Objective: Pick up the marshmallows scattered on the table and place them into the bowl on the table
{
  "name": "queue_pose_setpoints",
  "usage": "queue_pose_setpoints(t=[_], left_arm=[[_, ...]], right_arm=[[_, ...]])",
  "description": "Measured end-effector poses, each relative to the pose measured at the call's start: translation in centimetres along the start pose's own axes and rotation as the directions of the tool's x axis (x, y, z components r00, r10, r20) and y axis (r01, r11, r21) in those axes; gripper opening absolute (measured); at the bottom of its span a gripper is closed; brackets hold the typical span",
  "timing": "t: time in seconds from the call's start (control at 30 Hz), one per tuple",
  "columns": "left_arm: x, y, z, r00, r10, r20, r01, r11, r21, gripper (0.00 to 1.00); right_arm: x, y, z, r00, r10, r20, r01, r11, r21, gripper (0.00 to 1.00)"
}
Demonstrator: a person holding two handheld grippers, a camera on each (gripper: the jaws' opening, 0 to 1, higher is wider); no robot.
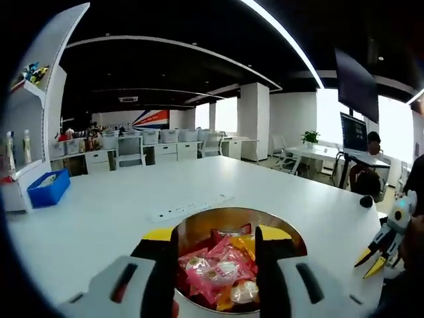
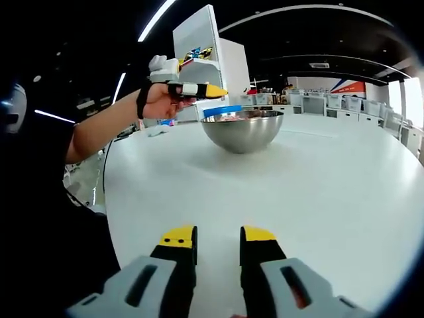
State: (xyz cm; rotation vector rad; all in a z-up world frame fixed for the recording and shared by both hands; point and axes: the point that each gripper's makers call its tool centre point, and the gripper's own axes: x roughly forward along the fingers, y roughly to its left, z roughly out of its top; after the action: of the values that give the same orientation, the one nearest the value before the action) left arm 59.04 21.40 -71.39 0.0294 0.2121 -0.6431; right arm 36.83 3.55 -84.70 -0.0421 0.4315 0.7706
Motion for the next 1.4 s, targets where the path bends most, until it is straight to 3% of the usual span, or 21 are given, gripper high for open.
queue_pose_setpoints(t=[0.1, 0.27, 0.57, 0.7, 0.93, 1.2, 1.4], left_arm=[[-0.6, -0.2, 0.4, 0.999, -0.034, 0.022, 0.035, 0.999, -0.042, 0.46], [-1.8, 1.1, 0.6, 0.998, -0.043, 0.040, 0.044, 0.999, -0.029, 0.44], [-4.3, 0.9, -1.1, 0.994, -0.108, 0.035, 0.109, 0.994, -0.025, 0.43], [-4.9, 1.3, -1.5, 0.993, -0.109, 0.036, 0.109, 0.994, 0.003, 0.44], [-6.1, 0.2, -2.4, 0.991, -0.128, 0.043, 0.127, 0.992, 0.025, 0.44], [-7.6, -1.7, -5.0, 0.990, -0.139, 0.021, 0.138, 0.989, 0.059, 0.44], [-7.8, -2.1, -7.2, 0.988, -0.155, 0.007, 0.154, 0.988, 0.031, 0.44]], right_arm=[[0.1, 0.0, 0.2, 1.000, 0.002, 0.002, -0.002, 1.000, -0.002, 0.26], [0.3, 0.0, 0.4, 1.000, 0.003, -0.001, -0.003, 1.000, -0.005, 0.26], [0.8, 0.0, 0.8, 1.000, 0.005, 0.001, -0.005, 1.000, -0.008, 0.26], [1.1, 0.2, 0.9, 1.000, 0.012, -0.005, -0.012, 1.000, -0.015, 0.26], [1.2, 0.1, 1.5, 1.000, 0.006, 0.006, -0.006, 1.000, -0.016, 0.26], [1.1, 0.0, 1.1, 1.000, -0.006, -0.004, 0.006, 1.000, -0.011, 0.26], [1.1, 0.0, 1.0, 1.000, -0.008, -0.003, 0.008, 1.000, -0.008, 0.26]])
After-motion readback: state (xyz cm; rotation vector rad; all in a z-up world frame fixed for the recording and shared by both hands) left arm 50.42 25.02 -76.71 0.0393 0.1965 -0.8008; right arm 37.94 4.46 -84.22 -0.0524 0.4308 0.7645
